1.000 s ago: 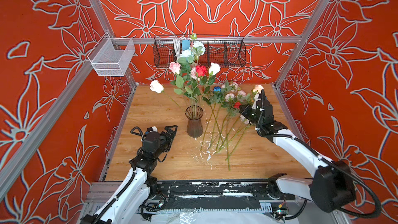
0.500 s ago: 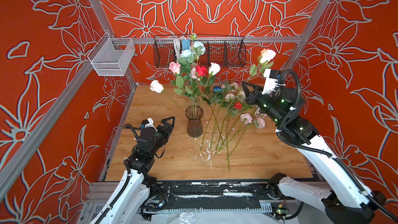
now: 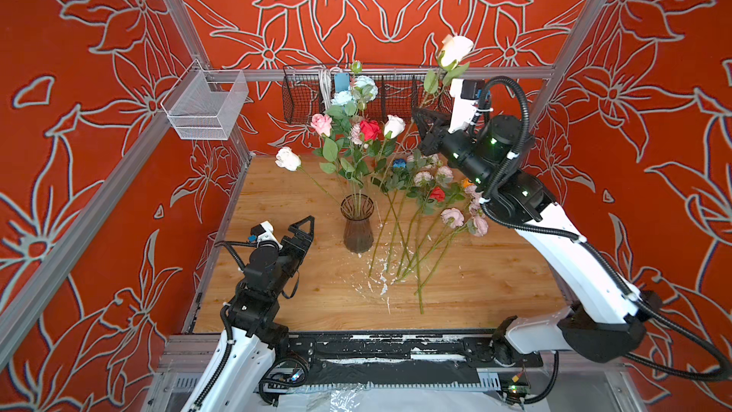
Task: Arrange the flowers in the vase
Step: 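Lift the pink rose high out of the pile with the right gripper, then carry the pink rose over the pink vase and lower its stem in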
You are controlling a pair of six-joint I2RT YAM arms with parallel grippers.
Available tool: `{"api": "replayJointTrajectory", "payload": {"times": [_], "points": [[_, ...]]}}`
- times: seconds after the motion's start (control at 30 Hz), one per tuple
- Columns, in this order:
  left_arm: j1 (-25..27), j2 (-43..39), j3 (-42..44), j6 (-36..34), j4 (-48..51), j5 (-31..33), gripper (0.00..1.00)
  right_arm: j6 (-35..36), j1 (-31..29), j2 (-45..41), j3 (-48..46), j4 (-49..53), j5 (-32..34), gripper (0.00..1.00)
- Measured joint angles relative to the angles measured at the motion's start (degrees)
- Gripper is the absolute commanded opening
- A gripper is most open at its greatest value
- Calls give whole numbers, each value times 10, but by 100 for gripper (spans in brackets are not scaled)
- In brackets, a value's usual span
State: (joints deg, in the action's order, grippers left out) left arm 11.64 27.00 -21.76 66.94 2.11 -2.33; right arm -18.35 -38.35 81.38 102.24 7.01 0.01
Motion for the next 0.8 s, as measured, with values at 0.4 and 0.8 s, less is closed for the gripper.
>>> {"api": "replayJointTrajectory", "payload": {"times": [0.4,0.8], "points": [[0,-5,3,5,-1,0,98,37,-33,49,1,4,7,3],[0,48,8,4,-16,-3,98,91,-114,67,-97,84,66,35]]}}
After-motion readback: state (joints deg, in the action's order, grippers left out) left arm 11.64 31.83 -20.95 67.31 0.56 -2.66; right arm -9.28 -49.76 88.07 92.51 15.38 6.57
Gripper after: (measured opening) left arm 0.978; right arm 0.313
